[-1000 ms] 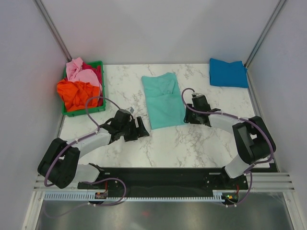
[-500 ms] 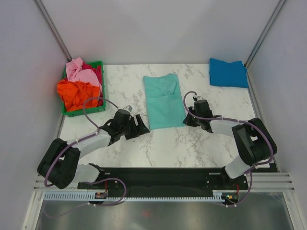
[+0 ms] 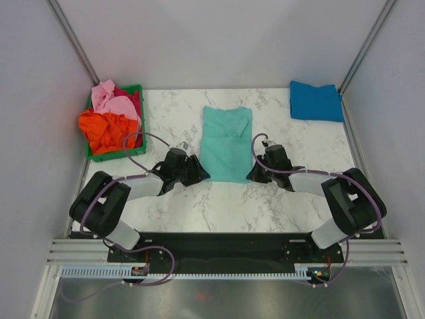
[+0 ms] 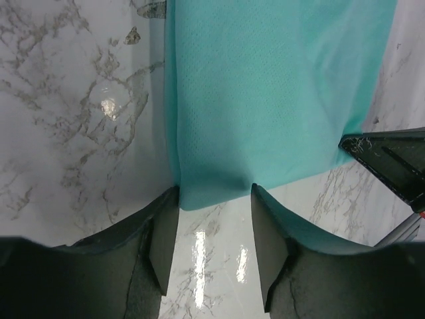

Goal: Fold and stack the t-shirts
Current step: Fold the tshirt

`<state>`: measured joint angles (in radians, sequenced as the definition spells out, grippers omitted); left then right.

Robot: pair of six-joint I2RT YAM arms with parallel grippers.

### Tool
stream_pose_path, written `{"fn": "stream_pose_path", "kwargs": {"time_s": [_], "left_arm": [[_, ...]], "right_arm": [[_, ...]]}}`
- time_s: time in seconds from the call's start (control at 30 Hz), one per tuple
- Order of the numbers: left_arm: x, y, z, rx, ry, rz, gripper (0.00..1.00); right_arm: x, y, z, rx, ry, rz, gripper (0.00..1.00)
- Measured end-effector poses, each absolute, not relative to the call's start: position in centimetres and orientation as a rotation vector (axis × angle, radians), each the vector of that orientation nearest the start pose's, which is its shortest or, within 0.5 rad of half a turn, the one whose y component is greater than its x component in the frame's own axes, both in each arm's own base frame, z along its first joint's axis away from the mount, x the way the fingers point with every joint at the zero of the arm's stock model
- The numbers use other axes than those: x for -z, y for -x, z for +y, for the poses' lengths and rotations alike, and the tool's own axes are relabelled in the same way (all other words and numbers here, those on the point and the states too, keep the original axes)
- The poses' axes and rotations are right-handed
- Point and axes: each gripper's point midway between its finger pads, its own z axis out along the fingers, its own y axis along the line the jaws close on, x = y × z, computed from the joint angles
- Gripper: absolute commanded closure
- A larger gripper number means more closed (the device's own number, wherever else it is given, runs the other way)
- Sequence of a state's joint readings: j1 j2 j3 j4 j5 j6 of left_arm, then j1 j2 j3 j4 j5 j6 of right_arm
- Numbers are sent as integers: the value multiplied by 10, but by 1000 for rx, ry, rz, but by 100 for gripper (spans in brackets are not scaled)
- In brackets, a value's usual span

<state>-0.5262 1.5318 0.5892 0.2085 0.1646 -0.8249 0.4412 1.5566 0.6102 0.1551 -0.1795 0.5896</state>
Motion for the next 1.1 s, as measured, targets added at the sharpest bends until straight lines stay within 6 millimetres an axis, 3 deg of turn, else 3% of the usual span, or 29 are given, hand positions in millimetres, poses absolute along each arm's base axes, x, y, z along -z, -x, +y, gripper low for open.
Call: {"fn": "stream_pose_path", "kwargs": {"time_s": [0.3,0.4,0.43,0.63,0.83,0.97,1.1], "left_arm": [[-22,-282,-231,816,291,2456,75],[-20,-281,-229,802,297,2458,96],[-20,-281,-229,802,295,2456,98],[-24,-270,-227,800,279,2471,98],[-56,-226,-245,871,135,2474,98],[-85,-183,-256,966,27,2463,98],[-104,-153,-257,1036,-13,2476,98]], "right_arm": [[-17,-293,205,-713,-99,2466,100],[-17,-292,206,-719,-102,2469,100],[-17,-292,206,-721,-105,2469,100],[-17,-275,203,-739,-125,2490,100],[-27,-230,187,-752,-157,2547,100],[-56,-206,182,-810,-165,2502,100],[-88,-191,179,-871,-176,2429,100]]}}
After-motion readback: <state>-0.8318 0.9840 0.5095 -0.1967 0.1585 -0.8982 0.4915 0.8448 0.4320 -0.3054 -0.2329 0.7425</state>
